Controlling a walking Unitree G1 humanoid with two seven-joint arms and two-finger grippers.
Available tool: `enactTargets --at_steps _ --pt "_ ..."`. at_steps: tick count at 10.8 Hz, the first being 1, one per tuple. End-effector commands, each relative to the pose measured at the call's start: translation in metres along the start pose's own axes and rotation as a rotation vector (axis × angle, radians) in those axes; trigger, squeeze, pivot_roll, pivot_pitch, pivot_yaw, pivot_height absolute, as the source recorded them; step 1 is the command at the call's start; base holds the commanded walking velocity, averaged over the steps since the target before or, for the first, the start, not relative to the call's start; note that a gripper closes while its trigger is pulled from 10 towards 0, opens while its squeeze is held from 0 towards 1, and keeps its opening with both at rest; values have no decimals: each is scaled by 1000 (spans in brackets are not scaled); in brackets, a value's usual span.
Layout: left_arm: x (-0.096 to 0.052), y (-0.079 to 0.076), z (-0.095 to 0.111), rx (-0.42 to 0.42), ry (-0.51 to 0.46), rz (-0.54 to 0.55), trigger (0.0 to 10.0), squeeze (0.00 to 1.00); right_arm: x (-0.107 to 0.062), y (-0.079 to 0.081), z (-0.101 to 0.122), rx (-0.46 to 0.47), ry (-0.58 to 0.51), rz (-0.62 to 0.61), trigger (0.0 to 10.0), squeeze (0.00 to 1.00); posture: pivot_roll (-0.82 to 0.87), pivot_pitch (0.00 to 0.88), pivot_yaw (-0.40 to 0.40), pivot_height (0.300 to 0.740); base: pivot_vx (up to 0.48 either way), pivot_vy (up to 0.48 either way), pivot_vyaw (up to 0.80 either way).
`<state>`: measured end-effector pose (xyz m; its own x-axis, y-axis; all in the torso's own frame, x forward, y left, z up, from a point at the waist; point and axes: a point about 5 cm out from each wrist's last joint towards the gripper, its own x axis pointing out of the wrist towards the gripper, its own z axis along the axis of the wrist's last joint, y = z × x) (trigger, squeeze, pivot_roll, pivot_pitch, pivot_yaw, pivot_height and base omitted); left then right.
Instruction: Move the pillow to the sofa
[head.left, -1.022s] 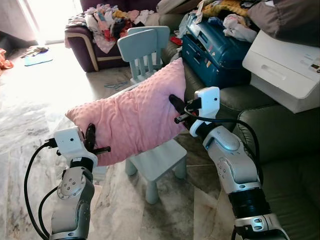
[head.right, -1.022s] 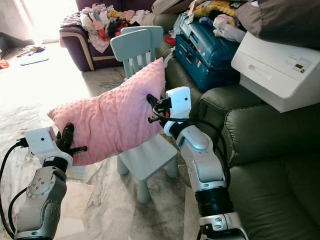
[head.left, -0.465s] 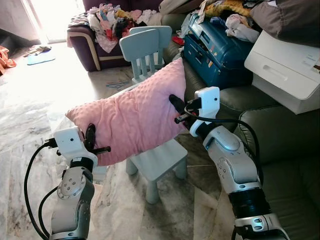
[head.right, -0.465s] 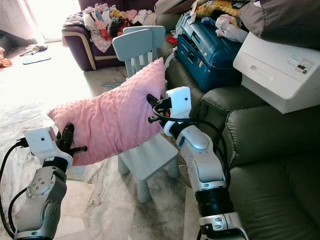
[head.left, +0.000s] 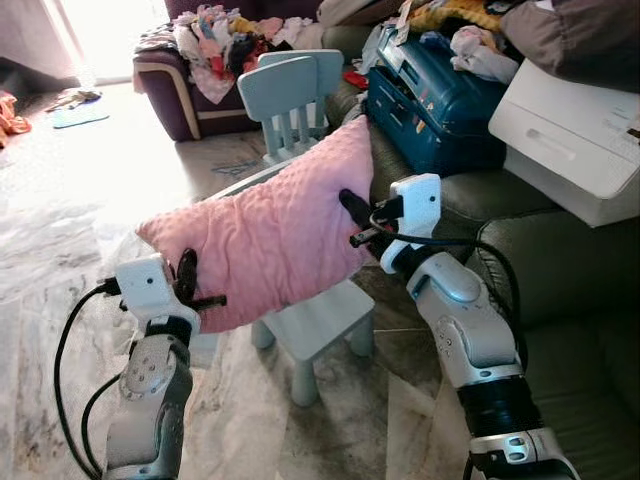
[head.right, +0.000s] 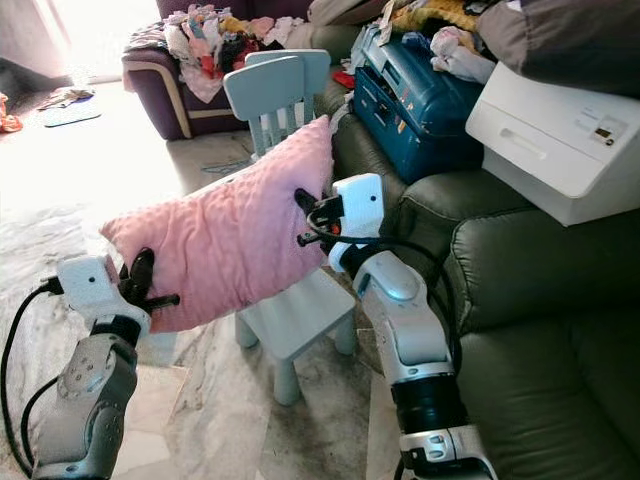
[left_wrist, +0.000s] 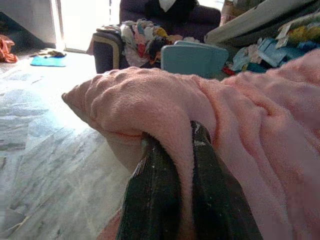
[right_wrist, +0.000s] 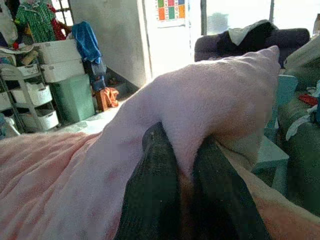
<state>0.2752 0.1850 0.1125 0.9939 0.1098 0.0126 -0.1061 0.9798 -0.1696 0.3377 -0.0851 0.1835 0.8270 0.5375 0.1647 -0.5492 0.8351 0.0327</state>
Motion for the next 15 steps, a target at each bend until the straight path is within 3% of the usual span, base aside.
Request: enactTargets --at_steps 1,3,5,7,11,15 --pt "-6 7 -14 32 47 7 10000 0 -2 0 -13 -16 32 -3 10000 0 -190 39 42 740 0 0 0" --pt "-27 30 -63 102 224 54 10000 0 -16 -10 -56 -20 181 -47 10000 0 -174 35 41 740 0 0 0" --pt "-48 48 -91 141 336 80 10000 0 -31 -21 -77 -11 261 -93 10000 0 -172 30 42 740 0 0 0" --pt "-52 55 -93 155 335 86 10000 0 -39 -29 -89 -10 305 -122 10000 0 -165 25 42 740 0 0 0" --pt "-35 49 -82 188 274 22 10000 0 -45 -30 -96 7 311 -152 10000 0 -171 15 55 740 0 0 -769" --pt "-26 49 -74 182 236 17 10000 0 -39 -28 -92 13 291 -144 10000 0 -175 21 54 740 0 0 -759"
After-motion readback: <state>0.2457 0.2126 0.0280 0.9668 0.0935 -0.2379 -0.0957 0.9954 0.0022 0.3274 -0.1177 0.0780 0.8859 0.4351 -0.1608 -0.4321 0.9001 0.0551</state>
